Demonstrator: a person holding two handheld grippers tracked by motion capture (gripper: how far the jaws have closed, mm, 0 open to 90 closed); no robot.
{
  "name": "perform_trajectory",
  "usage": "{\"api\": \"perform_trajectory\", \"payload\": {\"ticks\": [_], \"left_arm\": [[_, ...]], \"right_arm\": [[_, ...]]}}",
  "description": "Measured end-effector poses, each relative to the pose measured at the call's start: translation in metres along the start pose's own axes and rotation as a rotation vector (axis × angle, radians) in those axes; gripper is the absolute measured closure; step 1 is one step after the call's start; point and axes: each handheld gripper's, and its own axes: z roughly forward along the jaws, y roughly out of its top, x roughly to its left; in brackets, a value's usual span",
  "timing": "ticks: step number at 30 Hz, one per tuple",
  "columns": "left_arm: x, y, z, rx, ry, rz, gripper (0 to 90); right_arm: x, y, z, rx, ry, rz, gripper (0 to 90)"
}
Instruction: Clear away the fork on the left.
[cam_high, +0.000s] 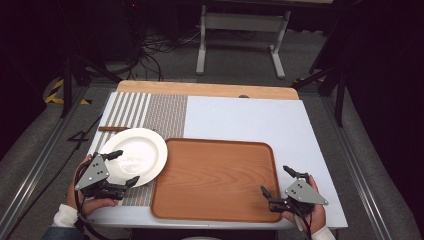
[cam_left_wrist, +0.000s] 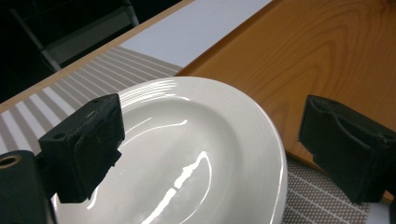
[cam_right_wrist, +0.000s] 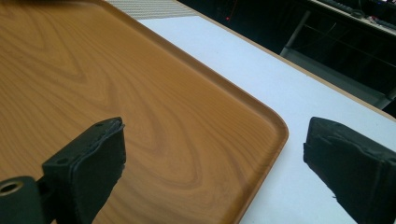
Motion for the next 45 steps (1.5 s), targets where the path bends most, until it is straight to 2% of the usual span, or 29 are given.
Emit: {"api": "perform_trajectory", "payload": {"ticks": [4,7,9,12,17,19,21,23,25,26,27,29,30,32,33,34,36,37,39,41,43,44,45], "left_arm": [[0.006,0.002,-0.003,0.012,0.035,0.009,8.6],[0.012,0.004,-0.006,0.026,0.048,0.002,8.6],[0.017,0.004,-0.008,0.038,0.055,0.013,10.3],[0.029,0.006,-0.012,0.049,0.064,0.000,11.5],[0.053,0.010,-0.013,0.098,0.079,0.006,12.5],[0.063,0.011,-0.011,0.103,0.083,-0.007,12.4],[0.079,0.013,-0.007,0.121,0.081,-0.024,12.5],[0.093,0.016,-0.001,0.163,0.082,-0.021,12.9],[0.104,0.017,0.004,0.187,0.085,-0.035,13.2],[0.104,0.017,0.004,0.187,0.085,-0.035,13.2],[0.115,0.019,0.008,0.199,0.081,-0.066,13.6],[0.127,0.019,0.013,0.216,0.082,-0.080,14.3],[0.137,0.018,0.018,0.233,0.084,-0.103,14.2],[0.147,0.018,0.022,0.257,0.078,-0.115,14.1],[0.147,0.018,0.022,0.257,0.078,-0.115,13.9],[0.156,0.017,0.028,0.304,0.072,-0.100,14.3],[0.160,0.017,0.031,0.321,0.068,-0.101,13.8],[0.167,0.017,0.035,0.344,0.057,-0.105,13.8],[0.174,0.015,0.042,0.380,0.062,-0.099,14.1],[0.184,0.012,0.051,0.434,0.060,-0.113,14.1],[0.191,0.007,0.057,0.454,0.059,-0.144,15.3],[0.196,0.002,0.062,0.466,0.061,-0.183,15.8],[0.199,-0.001,0.064,0.483,0.058,-0.189,16.9]], "right_arm": [[0.000,0.001,-0.001,-0.004,-0.005,-0.003,6.6],[0.000,0.001,-0.001,-0.001,-0.006,-0.003,6.6],[0.002,0.002,-0.001,-0.002,-0.005,-0.010,6.6],[0.002,0.002,-0.001,0.002,-0.005,-0.011,6.6],[0.003,0.001,0.001,0.011,0.000,-0.015,6.6],[0.002,0.001,0.002,0.014,0.000,-0.015,6.6],[0.002,0.001,0.001,0.014,0.002,-0.014,6.6],[0.002,0.001,0.002,0.016,0.002,-0.014,6.6],[0.002,0.000,0.002,0.018,0.000,-0.012,6.4],[0.002,0.000,0.002,0.018,0.001,-0.008,6.2],[0.002,0.000,0.003,0.018,0.005,-0.008,6.0],[0.003,0.000,0.003,0.021,0.006,-0.012,6.0],[0.003,0.000,0.003,0.020,0.008,-0.012,6.0],[0.003,0.000,0.004,0.023,0.010,-0.010,6.0],[0.003,0.000,0.004,0.023,0.010,-0.010,6.0],[0.004,0.000,0.004,0.025,0.018,-0.010,6.0],[0.004,0.000,0.005,0.026,0.019,-0.012,6.0],[0.005,0.000,0.005,0.027,0.023,-0.016,5.9],[0.006,0.000,0.006,0.032,0.033,-0.017,5.9],[0.007,-0.001,0.007,0.040,0.034,-0.018,5.9],[0.007,-0.001,0.008,0.047,0.036,-0.020,5.9],[0.007,-0.001,0.009,0.051,0.032,-0.021,6.0],[0.007,-0.001,0.010,0.061,0.020,-0.023,6.0]]}}
